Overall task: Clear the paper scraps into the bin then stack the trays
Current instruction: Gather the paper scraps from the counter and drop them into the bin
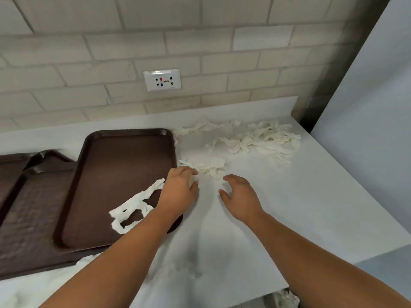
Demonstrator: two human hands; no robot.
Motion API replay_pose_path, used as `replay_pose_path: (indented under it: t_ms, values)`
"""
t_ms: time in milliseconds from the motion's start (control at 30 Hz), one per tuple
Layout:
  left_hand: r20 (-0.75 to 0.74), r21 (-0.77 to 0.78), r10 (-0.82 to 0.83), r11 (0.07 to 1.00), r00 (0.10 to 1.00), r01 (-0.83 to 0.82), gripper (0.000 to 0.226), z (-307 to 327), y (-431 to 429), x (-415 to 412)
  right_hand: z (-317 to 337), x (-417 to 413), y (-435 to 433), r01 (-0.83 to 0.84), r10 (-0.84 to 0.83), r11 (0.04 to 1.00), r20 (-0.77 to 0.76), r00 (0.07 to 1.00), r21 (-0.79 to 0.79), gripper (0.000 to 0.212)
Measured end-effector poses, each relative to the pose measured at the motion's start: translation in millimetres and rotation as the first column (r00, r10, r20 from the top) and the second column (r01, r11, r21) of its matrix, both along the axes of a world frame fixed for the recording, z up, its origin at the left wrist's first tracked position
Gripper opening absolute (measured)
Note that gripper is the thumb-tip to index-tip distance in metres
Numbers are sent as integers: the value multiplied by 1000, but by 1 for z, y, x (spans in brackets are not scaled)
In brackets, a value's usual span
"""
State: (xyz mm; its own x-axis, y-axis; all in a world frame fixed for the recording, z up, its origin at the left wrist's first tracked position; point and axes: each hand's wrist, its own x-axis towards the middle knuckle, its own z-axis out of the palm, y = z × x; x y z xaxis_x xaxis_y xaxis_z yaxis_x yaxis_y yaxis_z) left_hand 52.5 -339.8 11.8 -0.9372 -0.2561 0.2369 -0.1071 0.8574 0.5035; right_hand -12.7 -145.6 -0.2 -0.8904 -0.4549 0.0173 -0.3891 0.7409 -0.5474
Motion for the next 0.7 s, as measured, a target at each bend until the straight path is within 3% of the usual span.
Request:
replay_pose_path:
  t_ms: [233, 367, 467, 533, 600, 700]
  values:
    - [-14, 3, -26, 1000, 1000, 26, 23, -2, -38, -26, -25, -29, -46, 153, -136, 980, -129, 982, 130, 52]
    - [-2, -1, -56, 998, 998, 56, 25, -2, -52, -39, -32, -39, -56, 216, -182, 963, -203, 962, 162, 32]
    - [35, -11, -79, 997, 996, 79, 28, -2, -55, -53, -36, -43, -53, 198, -176, 976, -209, 962, 86, 21]
    - [65, -15, -98, 995, 993, 99, 29, -4, -53, -64, -33, -43, -46, 181, -186, 982, -157, 970, -46, 16]
    - [108, -6, -127, 992, 986, 128, 32, -5, -50, -76, -24, -44, -38, 218, -233, 963, -80, 969, -157, 11]
    - [210, -12, -183, 982, 960, 190, 39, -7, -41, -95, -9, -45, -23, 301, -305, 934, 9, 952, -194, 9]
